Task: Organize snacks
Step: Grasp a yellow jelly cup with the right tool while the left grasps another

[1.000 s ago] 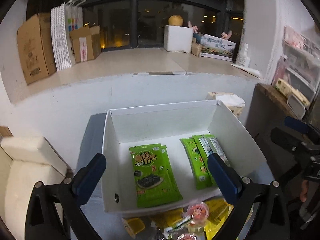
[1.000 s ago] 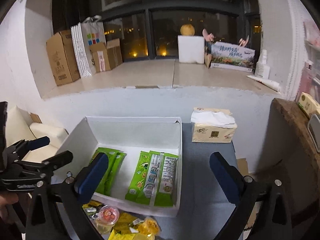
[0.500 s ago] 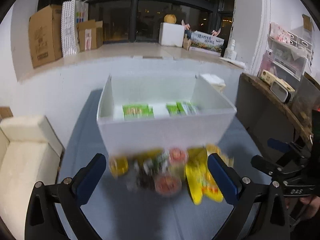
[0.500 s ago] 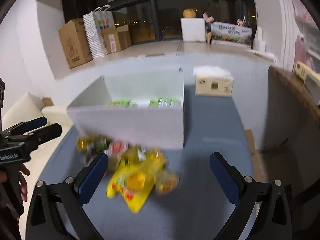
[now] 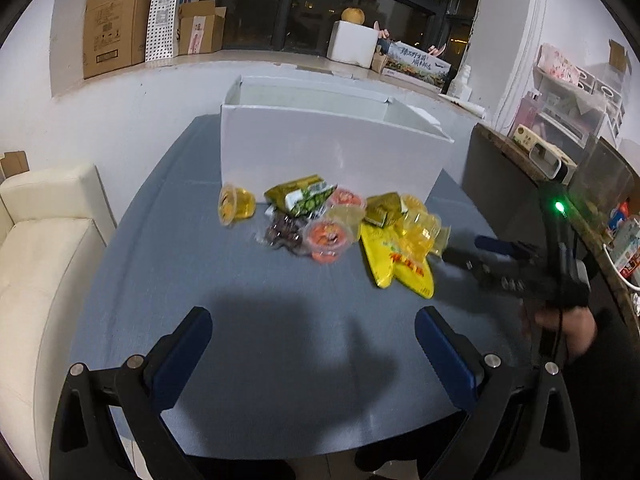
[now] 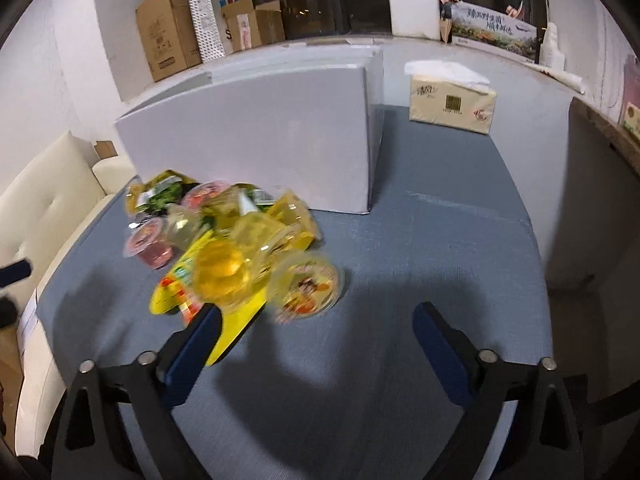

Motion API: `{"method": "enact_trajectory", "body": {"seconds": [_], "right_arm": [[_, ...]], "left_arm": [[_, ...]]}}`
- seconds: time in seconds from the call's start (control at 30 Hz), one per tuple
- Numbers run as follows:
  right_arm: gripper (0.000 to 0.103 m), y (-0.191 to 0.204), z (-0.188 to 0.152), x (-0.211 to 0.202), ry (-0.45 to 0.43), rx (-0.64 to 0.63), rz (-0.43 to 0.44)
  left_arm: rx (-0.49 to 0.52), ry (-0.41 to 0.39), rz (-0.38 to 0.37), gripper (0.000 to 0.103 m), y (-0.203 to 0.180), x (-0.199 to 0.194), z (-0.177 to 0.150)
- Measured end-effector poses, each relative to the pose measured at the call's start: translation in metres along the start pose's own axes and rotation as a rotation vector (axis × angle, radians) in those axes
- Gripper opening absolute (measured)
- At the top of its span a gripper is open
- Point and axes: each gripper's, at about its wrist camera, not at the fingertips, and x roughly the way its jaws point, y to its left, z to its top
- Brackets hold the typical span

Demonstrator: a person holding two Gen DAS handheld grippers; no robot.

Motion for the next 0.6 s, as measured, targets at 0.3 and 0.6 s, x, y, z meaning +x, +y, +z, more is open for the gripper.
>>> {"method": "enact_trajectory", "body": {"seconds": [0.3, 0.6], "right_arm": [[0.048, 0.0, 0.011, 0.023, 0.034, -0.029, 0.078], [0.048, 0.008, -0.002, 0.003, 0.015, -0.024, 0.053]], "left_arm": [[0.016, 0.012, 0.006, 0.103, 0.002, 0.006, -0.002], [0.028, 0.022, 0.03, 0.103, 0.009, 0.022, 0.005]]}}
